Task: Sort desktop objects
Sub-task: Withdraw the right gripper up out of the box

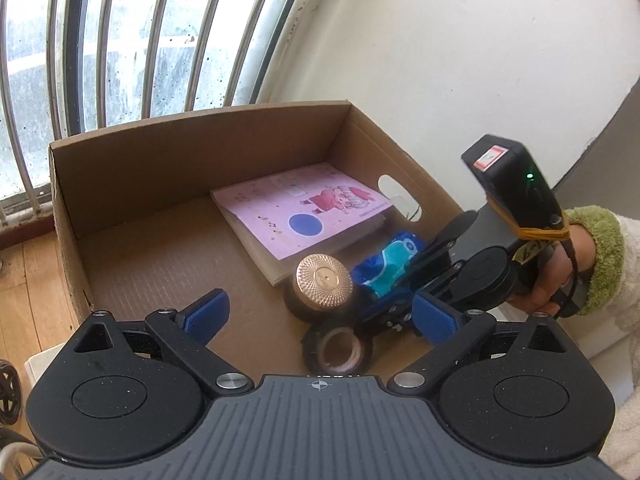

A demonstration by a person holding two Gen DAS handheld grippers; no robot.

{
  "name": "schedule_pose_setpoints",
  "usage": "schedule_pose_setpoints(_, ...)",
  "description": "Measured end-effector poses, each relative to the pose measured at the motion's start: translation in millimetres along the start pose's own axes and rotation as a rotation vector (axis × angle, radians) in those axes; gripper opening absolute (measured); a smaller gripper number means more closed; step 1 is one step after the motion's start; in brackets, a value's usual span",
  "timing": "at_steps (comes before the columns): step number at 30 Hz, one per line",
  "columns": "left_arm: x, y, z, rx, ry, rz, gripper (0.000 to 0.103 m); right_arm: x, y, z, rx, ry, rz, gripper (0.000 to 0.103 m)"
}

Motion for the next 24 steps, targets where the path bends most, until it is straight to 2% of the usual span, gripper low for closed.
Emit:
schedule_pose_setpoints(6, 6.9, -1.1, -3.8, -0.005, 0.016, -0.017, 0.099, 3.1, -3.9, 1.6, -0.013, 0.015, -0.055, 0.001)
schedule_pose_setpoints(9, 9.9, -0.3, -5.1, 0.0, 0.031, -0.01, 0.099, 12.4, 4.2, -7.9, -0.059, 0.056, -0.078, 0.002)
schedule_pose_setpoints(13, 7.9, 7.4, -4.0, -0.034, 0.045, 0.005, 0.099, 25.8, 42.3, -29.9, -0.252, 0.104, -0.077, 0.004)
schedule_pose_setpoints(17, -6.5, 23.6, 0.4, -0.102, 0.005, 0.068, 0.099, 35.9, 93.3, -61.8, -0.501, 0.124, -0.059, 0.006)
schedule_pose_setpoints(20, -24.3, 40.7, 2.0, -0.153, -0.038, 0.088, 0.099, 40.9, 125.0, -100.1, -0.681, 0.11, 0.004, 0.025)
schedule_pose_setpoints(22, -38.2, 55.8, 1.0, -0.198, -0.064, 0.11, 0.101, 40.0, 129.3, -133.3, -0.77, 0.112, 0.031, 0.051)
schedule_pose_setpoints(24, -53.3, 72.9, -1.6, -0.245, -0.086, 0.118, 0.102, 39.5, 130.9, -162.9, -0.869, 0.125, 0.014, 0.063)
Point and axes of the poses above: each gripper's, at about its wrist camera, not at the fingertips, and y roughly against the way its jaws point, x to its left, z to its top, the point moved 3 cm from there along -y, roughly the way its jaws point, and after that the axes turned 10 degrees about -y, right-handed, at the moved point
